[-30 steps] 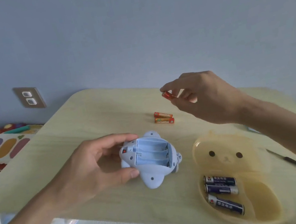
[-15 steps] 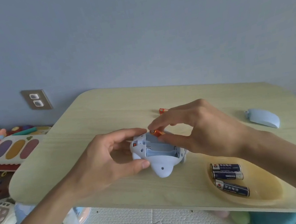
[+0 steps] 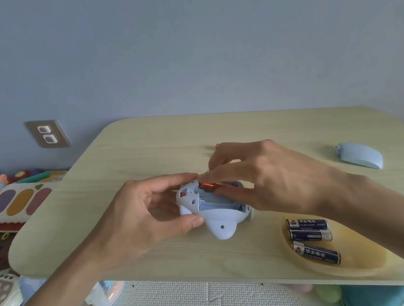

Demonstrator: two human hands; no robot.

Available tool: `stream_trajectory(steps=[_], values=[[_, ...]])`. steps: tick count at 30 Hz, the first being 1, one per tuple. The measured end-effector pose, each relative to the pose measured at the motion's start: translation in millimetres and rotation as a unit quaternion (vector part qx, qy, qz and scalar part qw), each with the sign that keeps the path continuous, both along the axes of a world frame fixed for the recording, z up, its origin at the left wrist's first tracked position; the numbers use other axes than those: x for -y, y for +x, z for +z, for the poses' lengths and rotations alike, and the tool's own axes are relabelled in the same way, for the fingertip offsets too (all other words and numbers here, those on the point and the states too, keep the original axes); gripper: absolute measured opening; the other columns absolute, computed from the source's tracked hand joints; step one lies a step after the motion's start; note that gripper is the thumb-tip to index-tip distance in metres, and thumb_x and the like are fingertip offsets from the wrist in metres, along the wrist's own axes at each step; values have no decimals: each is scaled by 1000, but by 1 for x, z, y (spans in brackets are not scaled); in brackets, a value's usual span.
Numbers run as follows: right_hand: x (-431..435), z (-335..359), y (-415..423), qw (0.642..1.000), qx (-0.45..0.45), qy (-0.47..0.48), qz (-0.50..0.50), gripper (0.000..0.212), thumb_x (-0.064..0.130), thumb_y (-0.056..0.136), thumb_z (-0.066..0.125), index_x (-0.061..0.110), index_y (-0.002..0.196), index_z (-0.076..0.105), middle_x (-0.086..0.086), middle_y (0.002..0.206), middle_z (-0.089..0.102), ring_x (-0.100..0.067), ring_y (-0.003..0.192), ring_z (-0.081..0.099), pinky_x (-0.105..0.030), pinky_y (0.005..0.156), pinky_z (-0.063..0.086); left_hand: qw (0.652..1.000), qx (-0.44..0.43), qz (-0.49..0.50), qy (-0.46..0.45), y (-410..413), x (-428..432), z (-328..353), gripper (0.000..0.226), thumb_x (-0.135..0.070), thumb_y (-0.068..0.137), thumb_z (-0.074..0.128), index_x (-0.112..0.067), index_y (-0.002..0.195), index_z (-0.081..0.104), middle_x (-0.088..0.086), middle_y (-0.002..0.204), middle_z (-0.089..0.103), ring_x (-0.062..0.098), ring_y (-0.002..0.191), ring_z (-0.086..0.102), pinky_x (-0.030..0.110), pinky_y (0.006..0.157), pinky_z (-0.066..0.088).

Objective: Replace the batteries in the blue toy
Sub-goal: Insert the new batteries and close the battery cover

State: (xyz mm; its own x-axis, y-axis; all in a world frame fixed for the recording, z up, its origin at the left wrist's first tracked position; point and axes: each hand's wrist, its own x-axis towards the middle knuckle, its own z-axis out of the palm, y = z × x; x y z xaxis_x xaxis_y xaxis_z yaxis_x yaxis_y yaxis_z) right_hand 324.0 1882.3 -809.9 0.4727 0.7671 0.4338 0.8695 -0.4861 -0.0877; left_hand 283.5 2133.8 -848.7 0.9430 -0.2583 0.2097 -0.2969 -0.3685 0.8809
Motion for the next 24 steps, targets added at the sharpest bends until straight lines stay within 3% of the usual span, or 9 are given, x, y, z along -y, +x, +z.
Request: stream_trajectory(steps=[2,4,7,9,11,13,17,20,24], values=[[-1,0,1,1000,10,-24,-1,17,19,98,69,18,110,80,-5,106,70,-20,69,65,-29,63,52,1000,0,2,-4,0,0,-1,62,-23,64,92,-31,123,74,-16,112,84,6,105,80,17,93,59],[-2,-2,2,999,26,-37,-2,16,19,99,66,17,104,81,-7,105,70,-8,70,41,-16,67,31,1000,-2,1,-13,0,0,-1,63,-20,64,92,-30,124,73,-15,113,84,7,106,80,17,92,60],[-2,-3,2,999,32,-37,9,14,17,98,68,13,102,81,-10,104,70,2,80,16,-13,72,22,1000,-11,-2,-27,2,-2,-4,65,-15,65,92,-26,126,73,-10,115,85,12,106,81,19,91,61],[0,-5,2,999,24,-36,7,14,17,98,69,16,105,81,-9,106,70,-1,78,24,-15,66,28,999,-15,-3,-35,3,-2,-6,65,-14,64,92,-24,126,73,-7,114,85,15,106,82,21,90,62],[1,-5,1,1000,-17,-22,0,18,18,99,67,18,109,82,-7,110,70,-14,74,56,-27,66,51,999,-17,-2,-42,4,-2,-6,64,-12,64,92,-24,124,74,-6,113,85,15,105,82,21,89,62],[2,-1,1,998,-57,9,2,17,16,97,70,18,109,83,-4,110,74,-20,85,73,-37,75,60,999,-14,1,-42,4,-2,-7,64,-12,63,92,-25,123,75,-6,112,86,15,105,82,20,89,62],[13,16,27,987,-103,89,-90,16,17,93,77,19,108,83,7,103,80,-7,80,75,-28,76,61,999,-16,7,-45,4,-5,-8,61,-19,62,94,-32,120,80,-8,111,86,13,102,82,21,88,62],[23,27,63,971,-119,58,-201,17,19,93,78,19,110,81,14,95,75,6,77,69,-21,82,59,999,-16,9,-44,5,-5,-8,64,-23,62,94,-41,121,77,-10,112,85,11,103,81,24,91,63],[19,26,103,954,-153,-12,-259,17,24,91,79,20,108,81,3,105,81,-11,93,73,-34,94,59,999,-18,16,-44,4,-5,-8,65,-26,61,95,-46,120,75,-13,111,85,8,105,80,23,92,62]])
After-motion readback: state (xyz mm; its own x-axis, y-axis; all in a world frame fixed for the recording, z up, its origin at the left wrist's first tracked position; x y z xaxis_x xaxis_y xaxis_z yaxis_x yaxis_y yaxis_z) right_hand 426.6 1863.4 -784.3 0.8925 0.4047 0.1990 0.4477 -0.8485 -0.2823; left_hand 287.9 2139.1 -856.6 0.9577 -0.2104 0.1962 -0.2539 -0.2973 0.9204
